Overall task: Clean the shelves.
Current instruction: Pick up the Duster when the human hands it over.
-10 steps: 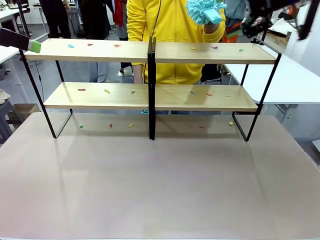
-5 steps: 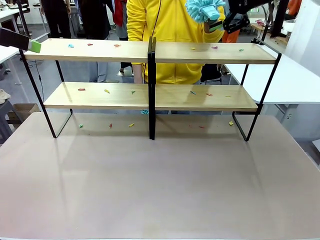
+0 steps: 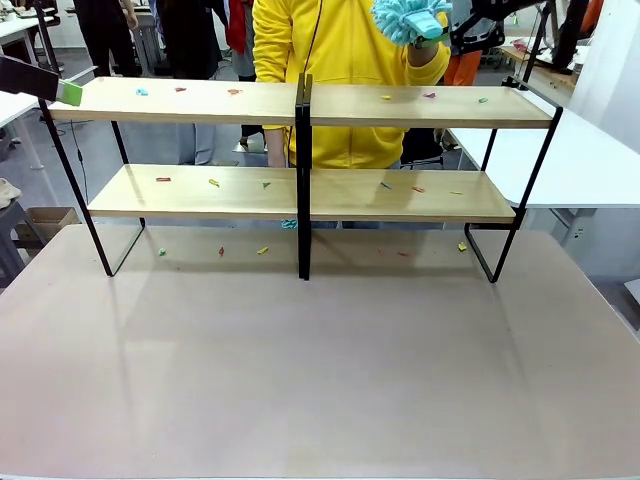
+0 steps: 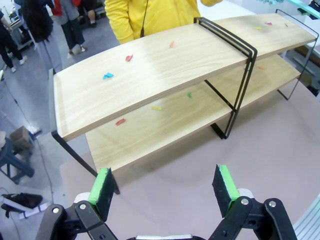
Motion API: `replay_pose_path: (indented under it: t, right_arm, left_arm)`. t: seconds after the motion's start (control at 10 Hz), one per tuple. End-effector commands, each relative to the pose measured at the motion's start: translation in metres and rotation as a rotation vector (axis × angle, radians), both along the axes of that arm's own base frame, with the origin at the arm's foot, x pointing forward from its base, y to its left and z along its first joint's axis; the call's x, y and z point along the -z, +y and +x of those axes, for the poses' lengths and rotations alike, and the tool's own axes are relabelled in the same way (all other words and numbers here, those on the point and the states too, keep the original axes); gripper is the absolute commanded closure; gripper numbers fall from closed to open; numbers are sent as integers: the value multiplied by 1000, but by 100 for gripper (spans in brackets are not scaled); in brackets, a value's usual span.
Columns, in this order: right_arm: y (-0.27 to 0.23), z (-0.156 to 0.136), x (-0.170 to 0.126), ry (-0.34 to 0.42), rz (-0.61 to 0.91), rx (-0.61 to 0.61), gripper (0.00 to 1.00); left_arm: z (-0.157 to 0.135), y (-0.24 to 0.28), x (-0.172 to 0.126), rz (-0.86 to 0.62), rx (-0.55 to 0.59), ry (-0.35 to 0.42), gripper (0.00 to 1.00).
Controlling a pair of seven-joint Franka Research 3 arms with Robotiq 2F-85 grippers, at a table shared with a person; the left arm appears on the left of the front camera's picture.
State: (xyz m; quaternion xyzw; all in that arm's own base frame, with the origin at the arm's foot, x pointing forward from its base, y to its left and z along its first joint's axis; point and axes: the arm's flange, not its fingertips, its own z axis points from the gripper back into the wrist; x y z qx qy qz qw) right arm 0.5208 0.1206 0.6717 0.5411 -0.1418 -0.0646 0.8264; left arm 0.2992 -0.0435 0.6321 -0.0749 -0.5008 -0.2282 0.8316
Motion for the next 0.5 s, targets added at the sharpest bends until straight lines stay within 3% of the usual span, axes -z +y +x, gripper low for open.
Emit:
replay_pose_path:
  t: [0.0,0.1,0.2,0.3,0.4]
  right_arm:
    - [4,-3,3,23,10,20,100]
    - [5,-3,3,23,2,26,100]
    - [5,-3,3,22,-3,30,94]
    - [3,-3,4,24,-2,30,100]
    - [2,-3,6,26,0,36,100]
  left_arm:
    - [0,1,0,-1,-5,-6,0]
    - [0,1,0,-1,-5,-6,0]
    - [0,1,0,-1,-5,-6,0]
    - [0,1,0,-1,-5,-6,0]
    - [0,1,0,-1,-5,-6,0]
